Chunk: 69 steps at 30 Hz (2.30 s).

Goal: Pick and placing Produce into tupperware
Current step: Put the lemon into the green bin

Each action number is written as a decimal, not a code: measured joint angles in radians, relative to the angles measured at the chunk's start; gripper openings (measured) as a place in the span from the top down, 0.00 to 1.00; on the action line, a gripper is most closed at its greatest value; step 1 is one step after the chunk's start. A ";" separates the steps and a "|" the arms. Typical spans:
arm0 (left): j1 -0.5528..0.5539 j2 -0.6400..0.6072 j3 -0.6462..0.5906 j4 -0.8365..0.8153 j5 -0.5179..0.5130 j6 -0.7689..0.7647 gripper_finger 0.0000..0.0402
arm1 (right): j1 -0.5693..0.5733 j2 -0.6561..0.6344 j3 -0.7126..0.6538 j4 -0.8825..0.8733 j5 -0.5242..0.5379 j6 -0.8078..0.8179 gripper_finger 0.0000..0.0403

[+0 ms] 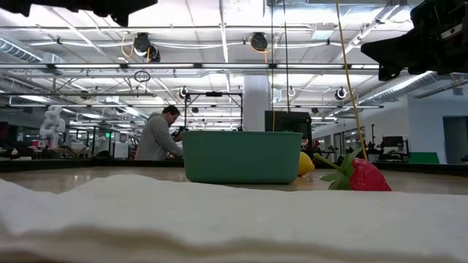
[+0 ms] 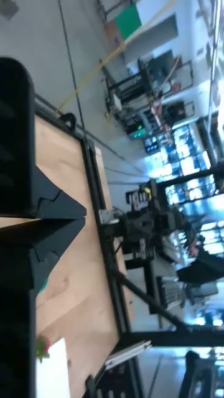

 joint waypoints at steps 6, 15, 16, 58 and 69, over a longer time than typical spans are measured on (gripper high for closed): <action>0.069 -0.073 -0.066 -0.025 0.003 -0.113 1.00 | 0.000 0.000 0.000 0.000 0.000 -0.002 1.00; 0.086 -0.080 -0.185 0.021 0.007 -0.095 1.00 | 0.000 0.000 0.000 0.000 0.000 0.014 1.00; 0.086 -0.079 -0.203 0.041 0.007 -0.093 1.00 | 0.000 0.000 0.000 0.000 0.000 0.019 1.00; 0.149 -0.261 -0.394 0.094 0.104 -0.052 1.00 | 0.000 0.000 0.000 -0.008 0.000 0.049 1.00; 0.164 -0.261 -0.428 0.117 0.080 -0.047 1.00 | 0.000 0.000 0.000 -0.009 0.000 0.068 1.00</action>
